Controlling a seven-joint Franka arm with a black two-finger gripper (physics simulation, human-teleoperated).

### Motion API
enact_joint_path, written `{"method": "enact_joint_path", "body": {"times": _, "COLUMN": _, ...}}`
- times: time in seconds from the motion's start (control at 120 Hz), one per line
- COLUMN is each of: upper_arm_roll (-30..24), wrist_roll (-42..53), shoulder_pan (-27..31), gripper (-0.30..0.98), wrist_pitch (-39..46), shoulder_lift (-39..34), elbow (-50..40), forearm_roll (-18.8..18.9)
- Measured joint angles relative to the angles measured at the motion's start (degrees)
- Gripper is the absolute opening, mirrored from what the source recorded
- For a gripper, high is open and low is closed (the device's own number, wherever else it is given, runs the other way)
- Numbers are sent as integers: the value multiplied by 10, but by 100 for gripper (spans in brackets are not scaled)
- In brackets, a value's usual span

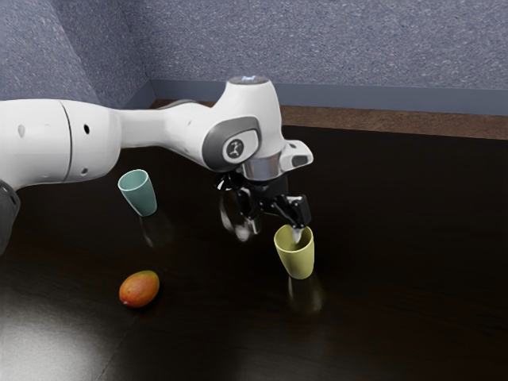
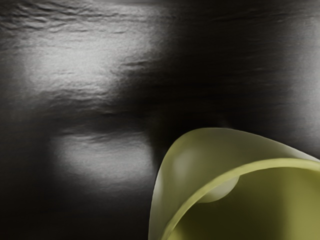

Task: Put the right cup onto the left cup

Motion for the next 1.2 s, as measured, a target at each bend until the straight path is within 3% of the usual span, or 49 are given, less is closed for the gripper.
{"method": "enact_joint_path", "body": {"times": 0.317, "upper_arm_roll": 0, "wrist_roll": -5, "shoulder_pan": -4, "gripper": 63, "wrist_pitch": 14, "shoulder_lift": 23, "elbow": -1, "forearm_roll": 0}}
{"method": "enact_joint_path", "body": {"times": 0.658, "upper_arm_roll": 0, "wrist_roll": -10, "shoulder_pan": -4, "gripper": 13, "wrist_pitch": 18, "shoulder_lift": 24, "elbow": -1, "forearm_roll": 0}}
{"method": "enact_joint_path", "body": {"times": 0.783, "upper_arm_roll": 1, "wrist_roll": -10, "shoulder_pan": -4, "gripper": 1, "wrist_pitch": 18, "shoulder_lift": 22, "elbow": 0, "forearm_roll": 0}}
{"method": "enact_joint_path", "body": {"times": 1.017, "upper_arm_roll": 1, "wrist_roll": -11, "shoulder_pan": -4, "gripper": -7, "wrist_pitch": 14, "shoulder_lift": 3, "elbow": -2, "forearm_roll": 6}}
{"method": "enact_joint_path", "body": {"times": 1.2, "upper_arm_roll": 0, "wrist_roll": -14, "shoulder_pan": -4, "gripper": -8, "wrist_pitch": -2, "shoulder_lift": -61, "elbow": -13, "forearm_roll": 15}}
